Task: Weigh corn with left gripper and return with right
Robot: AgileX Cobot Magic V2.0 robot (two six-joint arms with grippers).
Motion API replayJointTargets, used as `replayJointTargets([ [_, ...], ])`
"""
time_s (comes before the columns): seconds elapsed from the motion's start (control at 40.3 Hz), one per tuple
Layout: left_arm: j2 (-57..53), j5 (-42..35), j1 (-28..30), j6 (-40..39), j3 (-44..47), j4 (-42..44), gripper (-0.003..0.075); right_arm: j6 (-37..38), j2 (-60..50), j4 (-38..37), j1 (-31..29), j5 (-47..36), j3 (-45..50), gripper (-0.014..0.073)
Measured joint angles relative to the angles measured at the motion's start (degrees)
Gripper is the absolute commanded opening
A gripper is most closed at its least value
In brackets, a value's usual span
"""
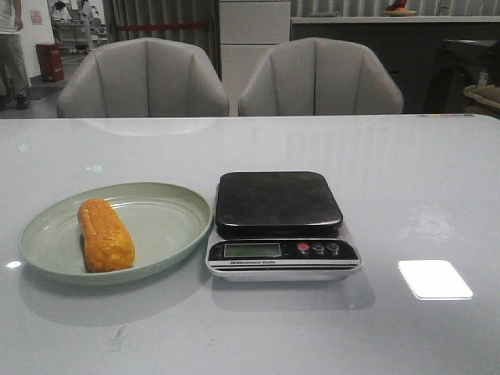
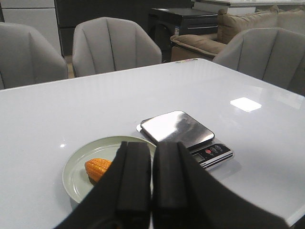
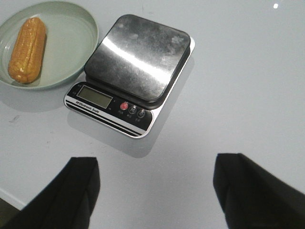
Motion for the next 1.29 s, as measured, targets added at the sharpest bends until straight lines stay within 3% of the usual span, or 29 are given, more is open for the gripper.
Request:
replayJointTargets([
  [0.298,0.0,0.0,0.0,0.0,0.0,0.0,0.0130,-0.4,-28.6,0.1,0.0,-13.8,17.7,0.0597],
  [0.521,0.0,0.0,0.0,0.0,0.0,0.0,0.0130,-0.5,-37.5,0.3,0.0,-20.9,25.3,0.0572],
  [0.596,0.0,0.0,0.0,0.0,0.0,0.0,0.0130,-0.5,-37.6,0.3,0.0,-22.1,25.9,0.0464],
  [0.72,0.0,0.0,0.0,0.0,0.0,0.0,0.0130,-0.5,-37.6,0.3,0.0,-22.9,26.0,0.0125],
  [0.819,0.0,0.0,0.0,0.0,0.0,0.0,0.0130,-0.5,-37.6,0.4,0.0,-22.9,26.0,0.0160],
  [1.291,0.0,-0.1,0.0,0.0,0.0,0.0,0.0131,-0.5,-37.6,0.5,0.0,-22.9,26.0,0.0157],
])
